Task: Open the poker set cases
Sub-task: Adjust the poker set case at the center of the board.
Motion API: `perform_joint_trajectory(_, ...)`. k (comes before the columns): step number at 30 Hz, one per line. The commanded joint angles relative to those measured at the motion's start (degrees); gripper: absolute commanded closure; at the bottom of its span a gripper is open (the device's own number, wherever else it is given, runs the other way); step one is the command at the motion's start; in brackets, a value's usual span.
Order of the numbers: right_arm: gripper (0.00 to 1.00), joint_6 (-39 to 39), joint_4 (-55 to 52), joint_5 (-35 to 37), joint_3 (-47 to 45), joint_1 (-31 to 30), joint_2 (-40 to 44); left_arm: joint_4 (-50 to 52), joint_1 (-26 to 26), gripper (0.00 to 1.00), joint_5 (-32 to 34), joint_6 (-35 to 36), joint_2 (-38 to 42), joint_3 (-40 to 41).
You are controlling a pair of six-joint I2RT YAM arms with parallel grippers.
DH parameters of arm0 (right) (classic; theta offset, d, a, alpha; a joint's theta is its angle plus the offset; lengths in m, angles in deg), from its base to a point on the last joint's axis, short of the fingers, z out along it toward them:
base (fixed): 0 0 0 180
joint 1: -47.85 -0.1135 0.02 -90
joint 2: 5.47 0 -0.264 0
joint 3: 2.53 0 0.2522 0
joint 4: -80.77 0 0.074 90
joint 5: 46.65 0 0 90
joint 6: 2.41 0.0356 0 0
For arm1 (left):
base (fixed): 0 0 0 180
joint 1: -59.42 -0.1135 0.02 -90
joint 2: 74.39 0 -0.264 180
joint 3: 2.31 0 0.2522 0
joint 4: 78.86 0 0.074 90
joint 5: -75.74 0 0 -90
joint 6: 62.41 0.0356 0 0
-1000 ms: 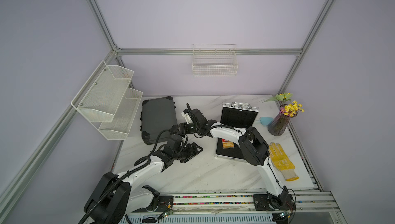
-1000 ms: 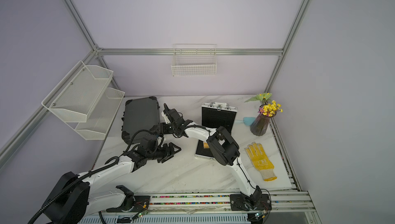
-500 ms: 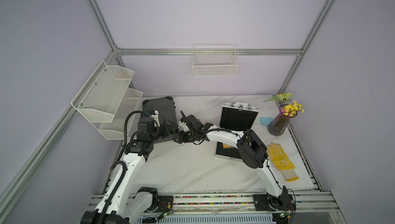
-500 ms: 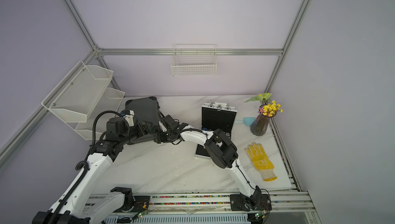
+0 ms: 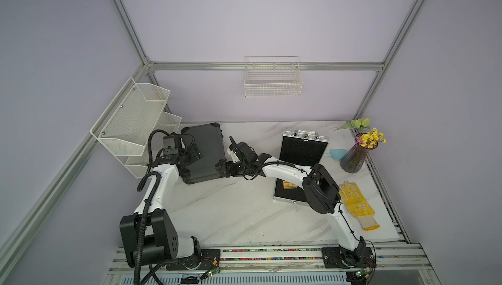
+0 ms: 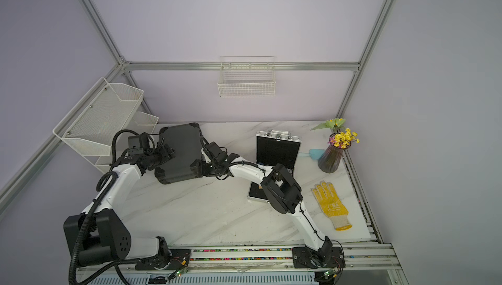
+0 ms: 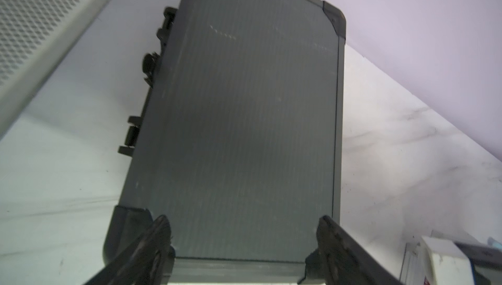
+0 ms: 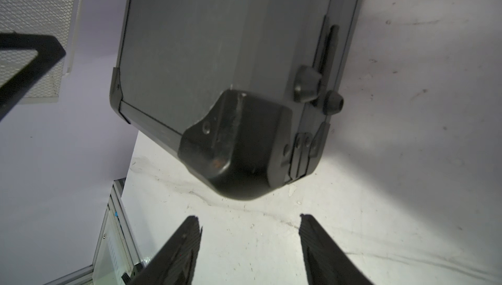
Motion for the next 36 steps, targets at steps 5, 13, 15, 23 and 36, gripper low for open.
perform_joint_trajectory(5, 0.37, 0.71, 2.39, 2.12, 3.28, 0.79, -2.24, -0.57, -1.76, 0.15, 2.98, 3.04, -7.73, -5.71)
perform_joint_trajectory(13, 0.37, 2.15, 5.26, 1.38, 5.56, 1.57, -4.24, 0.10, -2.74, 0.14, 4.46, 4.52, -11.53, -5.47)
perform_joint_trajectory(15, 0.37, 2.84, 6.16, 0.69, 6.21, 1.53, -5.26, 0.05, -2.81, 0.13, 5.51, 4.80, -11.75, -5.13)
perform_joint_trajectory(23, 0.37, 4.53, 8.74, -0.20, 7.53, 2.19, -8.66, 0.52, -3.07, 0.11, 6.76, 4.89, -12.31, -4.33)
perform_joint_trajectory(36, 0.37, 5.94, 9.50, -1.11, 8.49, 4.16, -13.16, 0.94, -3.10, 0.09, 3.90, 4.31, -12.63, -3.28)
